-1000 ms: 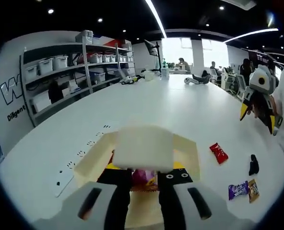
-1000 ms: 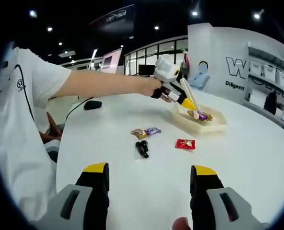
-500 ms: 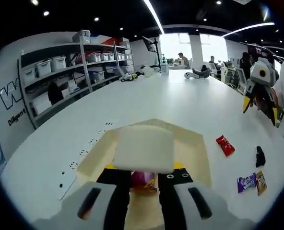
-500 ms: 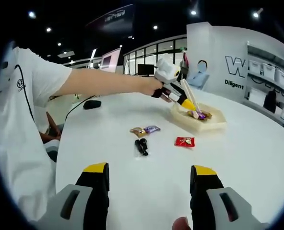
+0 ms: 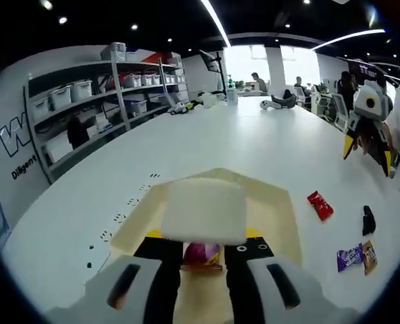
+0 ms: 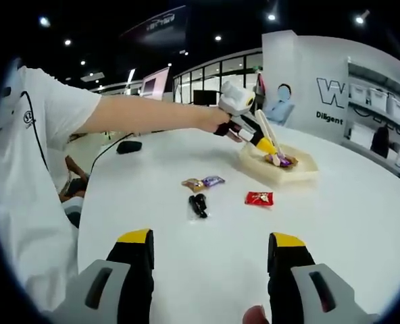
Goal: Place the target food into the container with the food tongs after gripping and lifting it, then release it inside without dropping or visibly crushing the food.
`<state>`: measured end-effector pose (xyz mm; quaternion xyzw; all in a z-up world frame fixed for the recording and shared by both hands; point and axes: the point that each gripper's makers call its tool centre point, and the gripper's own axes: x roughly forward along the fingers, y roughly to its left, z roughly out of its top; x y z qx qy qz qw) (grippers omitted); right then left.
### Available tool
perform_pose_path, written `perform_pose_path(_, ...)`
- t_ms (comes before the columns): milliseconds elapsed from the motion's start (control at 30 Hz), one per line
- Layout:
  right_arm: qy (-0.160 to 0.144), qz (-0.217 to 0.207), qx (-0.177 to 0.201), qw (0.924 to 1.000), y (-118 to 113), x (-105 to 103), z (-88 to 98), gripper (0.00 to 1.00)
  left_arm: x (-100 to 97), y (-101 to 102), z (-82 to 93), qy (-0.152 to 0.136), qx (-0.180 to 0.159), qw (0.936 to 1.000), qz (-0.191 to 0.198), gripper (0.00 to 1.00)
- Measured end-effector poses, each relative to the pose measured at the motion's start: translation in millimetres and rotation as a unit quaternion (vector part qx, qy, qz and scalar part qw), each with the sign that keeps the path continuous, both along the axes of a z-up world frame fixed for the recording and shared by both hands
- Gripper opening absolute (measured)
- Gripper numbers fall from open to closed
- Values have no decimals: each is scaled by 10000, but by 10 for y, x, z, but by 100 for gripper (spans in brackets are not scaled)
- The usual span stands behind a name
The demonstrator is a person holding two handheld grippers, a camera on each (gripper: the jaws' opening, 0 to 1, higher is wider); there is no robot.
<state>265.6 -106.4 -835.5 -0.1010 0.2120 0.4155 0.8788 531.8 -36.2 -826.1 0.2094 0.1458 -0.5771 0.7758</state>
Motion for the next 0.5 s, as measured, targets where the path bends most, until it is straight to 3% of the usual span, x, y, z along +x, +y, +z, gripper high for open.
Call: perform_pose_path(500, -19, 16, -2, 10000, 17, 6, 29, 66, -9, 40, 57, -70, -29, 10000, 58, 23)
